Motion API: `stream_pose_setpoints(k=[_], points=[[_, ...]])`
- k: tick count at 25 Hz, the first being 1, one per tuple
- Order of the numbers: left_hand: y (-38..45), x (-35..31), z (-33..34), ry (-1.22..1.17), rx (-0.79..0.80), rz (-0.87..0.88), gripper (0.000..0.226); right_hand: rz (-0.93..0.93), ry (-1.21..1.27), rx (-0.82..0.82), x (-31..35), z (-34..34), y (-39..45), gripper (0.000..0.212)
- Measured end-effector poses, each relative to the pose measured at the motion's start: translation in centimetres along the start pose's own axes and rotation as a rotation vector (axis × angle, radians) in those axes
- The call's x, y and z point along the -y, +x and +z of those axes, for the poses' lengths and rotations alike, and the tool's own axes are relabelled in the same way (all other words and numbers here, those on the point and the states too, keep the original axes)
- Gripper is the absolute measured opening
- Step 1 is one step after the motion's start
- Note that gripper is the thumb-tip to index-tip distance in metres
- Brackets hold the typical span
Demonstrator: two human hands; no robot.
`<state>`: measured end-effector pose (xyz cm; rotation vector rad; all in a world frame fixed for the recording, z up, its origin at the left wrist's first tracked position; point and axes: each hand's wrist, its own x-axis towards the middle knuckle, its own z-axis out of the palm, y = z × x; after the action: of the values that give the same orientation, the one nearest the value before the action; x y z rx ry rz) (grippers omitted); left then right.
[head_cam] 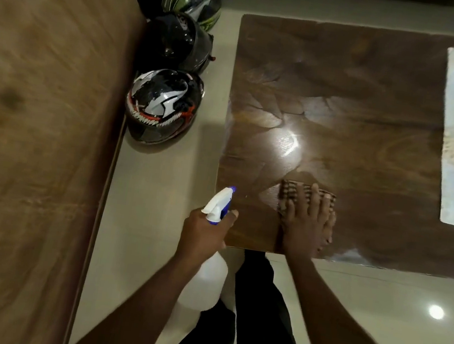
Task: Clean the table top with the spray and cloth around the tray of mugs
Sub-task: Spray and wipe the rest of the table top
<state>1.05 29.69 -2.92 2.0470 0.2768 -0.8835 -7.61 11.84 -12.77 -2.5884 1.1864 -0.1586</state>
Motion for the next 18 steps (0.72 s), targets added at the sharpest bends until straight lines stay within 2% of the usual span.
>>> stream_pose_setpoints(k=[1,3,4,5,6,10,14,16,18], points=[[-0.1,-0.4,0.6,0.003,-0.018,0.008,0.027,-0.083,0.008,0.003,1.6,0.9,-0.4,0.048],[-0.2,-1.3,1.9,0.023,-0.087,0.039,0.022,-0.538,-0.056,0.103,2.1,1.9,-3.2,0.046],[-0.3,-1.7,2.4,0.035,-0.113,0.046,0.023,-0.732,-0.103,0.151,0.3,1.7,-4.3,0.045],[-0.2,-2.1,2.8,0.041,-0.115,0.047,0.026,-0.804,-0.137,0.160,-2.5,1.1,-4.6,0.045],[-0.1,-2.6,3.5,0.036,-0.105,0.038,0.029,-0.773,-0.153,0.143,-5.7,-0.1,-4.1,0.046],[-0.3,-3.9,6.6,0.037,-0.070,-0.020,0.032,-0.335,-0.164,0.052,-16.4,-5.1,-0.9,0.050],[-0.5,-4.9,9.3,0.043,-0.121,-0.054,0.037,-0.025,-0.056,-0.016,-14.0,-4.6,3.2,0.046],[-0.1,-5.8,10.6,0.035,-0.131,-0.069,0.040,-0.092,-0.002,0.009,-10.0,-3.1,4.4,0.046],[0.4,-6.9,11.5,0.014,-0.141,-0.070,0.041,-0.334,0.027,0.117,-6.5,-1.6,4.0,0.048]])
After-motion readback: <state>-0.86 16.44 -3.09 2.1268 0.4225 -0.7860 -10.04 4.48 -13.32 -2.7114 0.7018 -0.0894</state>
